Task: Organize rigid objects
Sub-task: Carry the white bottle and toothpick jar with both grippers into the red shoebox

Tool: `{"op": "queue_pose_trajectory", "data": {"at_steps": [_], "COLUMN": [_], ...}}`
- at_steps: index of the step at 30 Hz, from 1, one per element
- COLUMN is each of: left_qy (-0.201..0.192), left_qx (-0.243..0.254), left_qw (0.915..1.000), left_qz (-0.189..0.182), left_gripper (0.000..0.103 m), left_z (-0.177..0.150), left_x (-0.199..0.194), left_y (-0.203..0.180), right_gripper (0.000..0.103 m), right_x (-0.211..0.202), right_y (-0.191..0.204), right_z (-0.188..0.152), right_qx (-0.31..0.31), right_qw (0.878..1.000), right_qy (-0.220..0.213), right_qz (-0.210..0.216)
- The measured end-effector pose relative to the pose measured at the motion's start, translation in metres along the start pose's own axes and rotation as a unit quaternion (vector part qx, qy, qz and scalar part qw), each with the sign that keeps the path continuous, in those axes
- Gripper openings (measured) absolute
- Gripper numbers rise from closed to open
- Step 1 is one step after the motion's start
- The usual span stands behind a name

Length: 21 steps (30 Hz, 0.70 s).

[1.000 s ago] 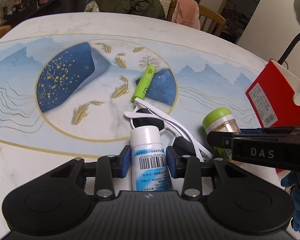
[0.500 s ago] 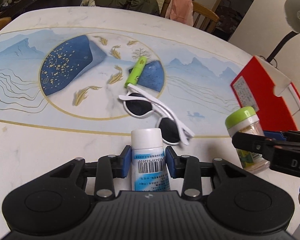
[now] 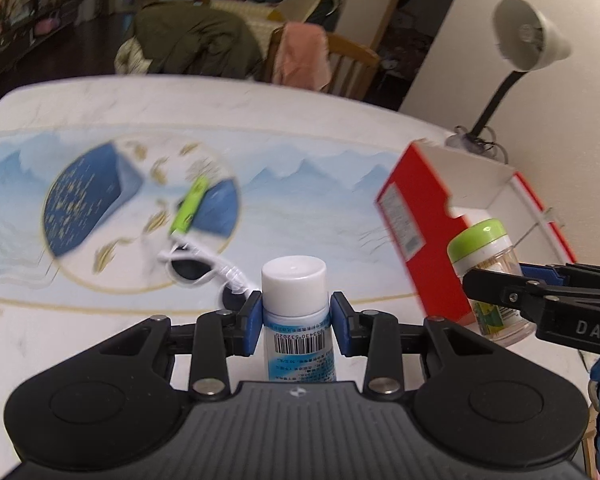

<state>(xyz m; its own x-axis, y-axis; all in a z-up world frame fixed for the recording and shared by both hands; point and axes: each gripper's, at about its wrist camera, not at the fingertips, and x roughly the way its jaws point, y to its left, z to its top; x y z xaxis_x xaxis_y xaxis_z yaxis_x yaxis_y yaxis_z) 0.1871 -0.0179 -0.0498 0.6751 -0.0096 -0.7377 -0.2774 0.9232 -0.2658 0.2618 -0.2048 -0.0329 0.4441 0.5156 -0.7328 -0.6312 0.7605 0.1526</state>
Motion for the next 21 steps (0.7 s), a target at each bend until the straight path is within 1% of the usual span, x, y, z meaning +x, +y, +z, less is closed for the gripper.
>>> {"op": "queue_pose_trajectory", "data": {"at_steps": [6,10,21], "left_qy": [-0.019,-0.022,-0.031], "left_qx": [0.027,0.043,0.077], "left_qw": [0.9992,0.9983,0.9946], "left_qz": [-0.021,-0.032,-0.062], "left_gripper": [0.035,0.035,0.035], "left_z": [0.024,0.040,0.085], "left_x": [-0.005,0.000,0.021], "left_y": [-0.044,-0.075,-0.157], "right_gripper": [0.042,0.042,0.042], "right_x": [-0.016,-0.020,-0.016], "right_y": [-0.037,-0.067,-0.146], "right_z": [0.009,0.013,0.026], "right_qx": [0.006,0.014,0.032], "right_qw": [0.999,0.998,0.995], "right_qy": [-0.023,-0.030,-0.036], "right_qz": [-0.026,-0.044,-0.082]}}
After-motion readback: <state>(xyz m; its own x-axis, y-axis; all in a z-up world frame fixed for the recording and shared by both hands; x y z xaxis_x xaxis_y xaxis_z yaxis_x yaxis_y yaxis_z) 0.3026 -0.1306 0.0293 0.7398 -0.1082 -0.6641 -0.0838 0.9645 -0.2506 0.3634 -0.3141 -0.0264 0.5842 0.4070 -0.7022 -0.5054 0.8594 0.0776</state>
